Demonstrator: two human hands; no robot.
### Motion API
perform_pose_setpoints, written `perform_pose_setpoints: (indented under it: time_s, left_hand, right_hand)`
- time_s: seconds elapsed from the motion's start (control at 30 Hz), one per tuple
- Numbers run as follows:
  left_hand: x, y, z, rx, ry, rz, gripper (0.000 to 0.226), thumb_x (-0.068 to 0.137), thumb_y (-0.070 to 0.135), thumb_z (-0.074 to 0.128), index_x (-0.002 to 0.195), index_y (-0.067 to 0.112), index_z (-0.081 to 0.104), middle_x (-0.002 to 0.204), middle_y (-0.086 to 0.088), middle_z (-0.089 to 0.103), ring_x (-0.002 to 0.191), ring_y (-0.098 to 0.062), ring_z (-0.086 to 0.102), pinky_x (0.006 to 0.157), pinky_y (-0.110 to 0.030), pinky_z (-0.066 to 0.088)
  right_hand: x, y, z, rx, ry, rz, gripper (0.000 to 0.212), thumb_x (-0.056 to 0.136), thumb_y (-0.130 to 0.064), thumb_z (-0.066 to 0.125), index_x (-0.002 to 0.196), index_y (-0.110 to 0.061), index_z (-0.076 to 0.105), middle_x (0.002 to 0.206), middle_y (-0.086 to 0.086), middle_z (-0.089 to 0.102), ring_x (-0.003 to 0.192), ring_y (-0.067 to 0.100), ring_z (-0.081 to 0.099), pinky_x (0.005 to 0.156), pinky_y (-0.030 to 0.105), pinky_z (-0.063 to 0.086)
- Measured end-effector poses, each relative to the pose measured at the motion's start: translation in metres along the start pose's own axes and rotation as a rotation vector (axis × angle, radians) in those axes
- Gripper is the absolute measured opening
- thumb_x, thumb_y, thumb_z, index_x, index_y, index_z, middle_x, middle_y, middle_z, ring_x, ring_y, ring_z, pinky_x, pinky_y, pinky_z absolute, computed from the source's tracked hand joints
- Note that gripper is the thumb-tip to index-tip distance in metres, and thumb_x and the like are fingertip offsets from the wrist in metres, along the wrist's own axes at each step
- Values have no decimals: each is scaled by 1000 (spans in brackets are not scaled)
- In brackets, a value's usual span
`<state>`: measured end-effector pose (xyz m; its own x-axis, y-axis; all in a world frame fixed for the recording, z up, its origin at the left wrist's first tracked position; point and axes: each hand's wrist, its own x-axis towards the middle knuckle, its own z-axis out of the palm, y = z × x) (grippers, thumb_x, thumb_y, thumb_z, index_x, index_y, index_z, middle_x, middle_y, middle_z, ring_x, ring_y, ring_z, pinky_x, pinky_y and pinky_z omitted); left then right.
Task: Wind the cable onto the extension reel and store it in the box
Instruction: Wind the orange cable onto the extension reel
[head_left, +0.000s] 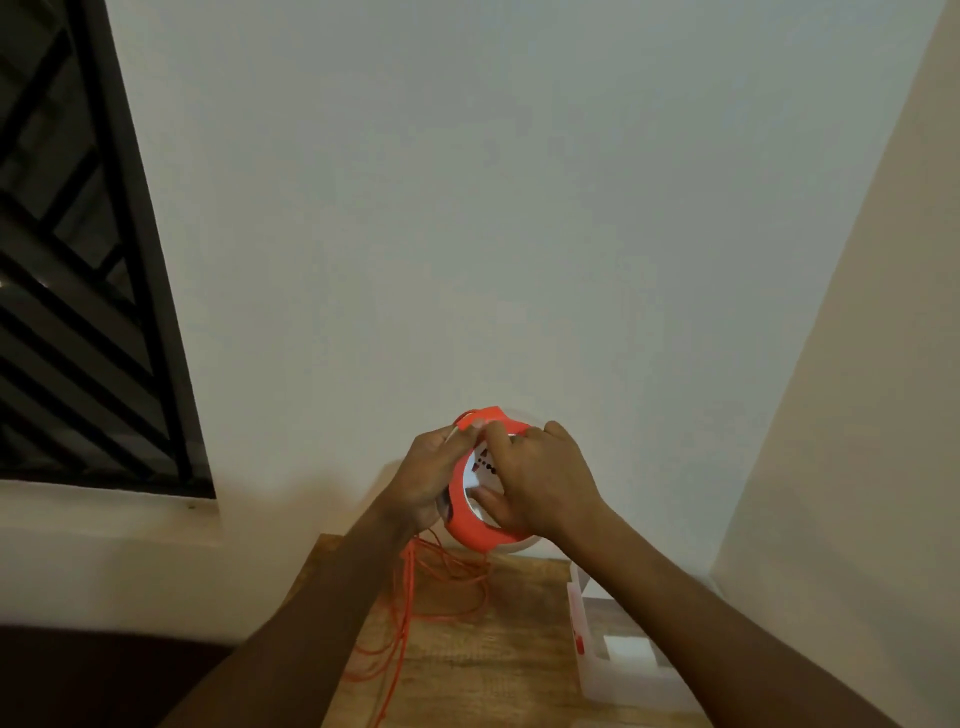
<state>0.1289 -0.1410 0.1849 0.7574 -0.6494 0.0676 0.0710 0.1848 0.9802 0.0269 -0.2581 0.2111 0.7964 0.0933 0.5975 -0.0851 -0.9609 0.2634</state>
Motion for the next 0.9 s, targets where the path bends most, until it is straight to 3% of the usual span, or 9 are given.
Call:
perform_pose_setpoints:
  time_s: [0.13, 0.27, 0.33, 0.4, 0.5, 0.57, 0.67, 0.77, 0.9]
  left_hand:
    - [1, -3, -3, -68, 76, -26, 41, 93, 43, 63, 125, 17, 66, 113, -12, 77, 100, -38, 75, 89, -55, 60]
    - [-3, -13, 9, -64, 216, 0, 33, 92, 48, 64, 118, 28, 67, 111, 0, 77, 94, -29, 77, 81, -48, 64]
    - [-6, -16, 20, 6, 284, 33, 49, 89, 55, 64, 127, 25, 64, 118, 0, 75, 100, -28, 74, 84, -47, 63]
    - [-6, -21, 24, 83, 314, 37, 66, 80, 65, 63, 132, 23, 62, 123, -2, 72, 104, -28, 72, 89, -49, 62]
    - [-3, -21, 11, 30, 279, -6, 49, 89, 56, 64, 124, 22, 66, 112, -3, 77, 95, -30, 76, 82, -48, 64]
    - [2, -19, -2, -42, 243, -42, 43, 91, 51, 66, 120, 20, 68, 108, -8, 79, 95, -34, 76, 84, -53, 63]
    - [9, -13, -14, -159, 172, -76, 38, 96, 40, 64, 120, 11, 68, 109, -15, 77, 92, -36, 75, 73, -46, 65]
    - [10, -6, -16, -165, 59, -93, 36, 98, 37, 61, 120, 9, 67, 108, -17, 76, 89, -34, 74, 71, -43, 65]
    - [12, -10, -11, -10, -23, -77, 42, 98, 42, 58, 129, 14, 63, 118, -16, 74, 104, -37, 73, 88, -51, 61]
  right_hand:
    - [10, -5, 0, 103, -50, 274, 69, 80, -70, 50, 125, -17, 49, 103, 0, 71, 84, 24, 69, 82, 38, 51]
    - [11, 2, 17, 318, -110, 726, 71, 79, -74, 47, 121, -18, 52, 112, 1, 68, 92, 22, 68, 74, 32, 54]
    - [7, 1, 32, 552, -133, 966, 67, 79, -74, 49, 116, -17, 58, 112, 3, 68, 93, 23, 67, 75, 32, 54]
    - [0, 0, 41, 689, -117, 1074, 59, 82, -70, 49, 105, -17, 62, 101, 3, 69, 88, 22, 66, 72, 31, 54]
    - [-10, 5, 34, 607, -61, 959, 38, 88, -54, 52, 78, -18, 57, 70, -4, 61, 68, 17, 62, 65, 32, 55]
    - [-14, 14, 20, 494, -32, 753, 26, 86, -43, 59, 74, -21, 52, 66, -6, 59, 61, 14, 60, 58, 30, 54]
    - [-17, 18, -2, 373, -103, 330, 17, 79, -35, 66, 90, -24, 59, 84, -7, 68, 72, 14, 62, 62, 28, 53]
    - [-18, 16, -12, 278, -155, -35, 35, 74, -28, 74, 107, -24, 63, 112, -2, 68, 96, 20, 63, 75, 32, 54]
    - [-15, 5, -13, 123, -151, -207, 46, 66, -27, 84, 108, -19, 67, 115, 4, 67, 99, 26, 64, 80, 39, 56]
